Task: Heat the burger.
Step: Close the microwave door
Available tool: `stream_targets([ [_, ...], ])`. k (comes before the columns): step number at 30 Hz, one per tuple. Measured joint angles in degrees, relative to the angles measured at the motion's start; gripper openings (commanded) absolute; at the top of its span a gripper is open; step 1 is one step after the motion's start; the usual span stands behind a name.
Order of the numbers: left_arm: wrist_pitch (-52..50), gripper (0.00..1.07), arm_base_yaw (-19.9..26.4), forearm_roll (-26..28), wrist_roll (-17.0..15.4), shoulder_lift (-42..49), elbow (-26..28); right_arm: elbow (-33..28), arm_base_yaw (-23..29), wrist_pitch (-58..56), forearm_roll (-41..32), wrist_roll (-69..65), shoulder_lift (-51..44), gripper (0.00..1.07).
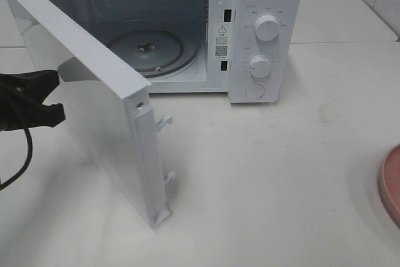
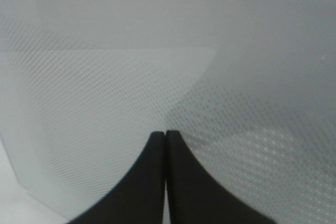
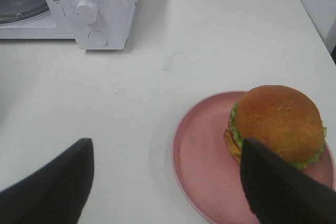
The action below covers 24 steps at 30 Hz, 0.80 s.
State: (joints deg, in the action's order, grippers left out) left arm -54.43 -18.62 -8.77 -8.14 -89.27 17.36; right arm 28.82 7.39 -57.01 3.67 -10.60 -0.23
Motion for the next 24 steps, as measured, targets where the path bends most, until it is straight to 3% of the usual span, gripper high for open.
stream_targets([
  [7,-0.1,0.00,-6.5,8.1,1.4,-3.4,3.0,0.0,0.0,0.0,-0.1,0.0,0.0,0.75],
  [12,-0.1,0.00,-11.6,15.2,5.2,-5.4,6.7,0.0,0.0,0.0,-0.1,0.0,0.0,0.75],
  [14,1.2,0.00,-15.0,21.6,9.1,-7.0,10.4,0.0,0.0,0.0,-0.1,0.0,0.0,0.75],
  [19,2.2,0.00,-17.0,25.6,11.4,-8.4,13.5,0.0,0.0,0.0,-0.1,0.0,0.0,0.75],
  [21,4.4,0.00,-18.8,30.4,13.7,-10.4,17.6,0.0,0.0,0.0,-0.1,0.0,0.0,0.75],
  [24,5.4,0.00,-19.9,32.7,15.5,-12.0,21.1,0.0,0.0,0.0,-0.1,0.0,0.0,0.75],
])
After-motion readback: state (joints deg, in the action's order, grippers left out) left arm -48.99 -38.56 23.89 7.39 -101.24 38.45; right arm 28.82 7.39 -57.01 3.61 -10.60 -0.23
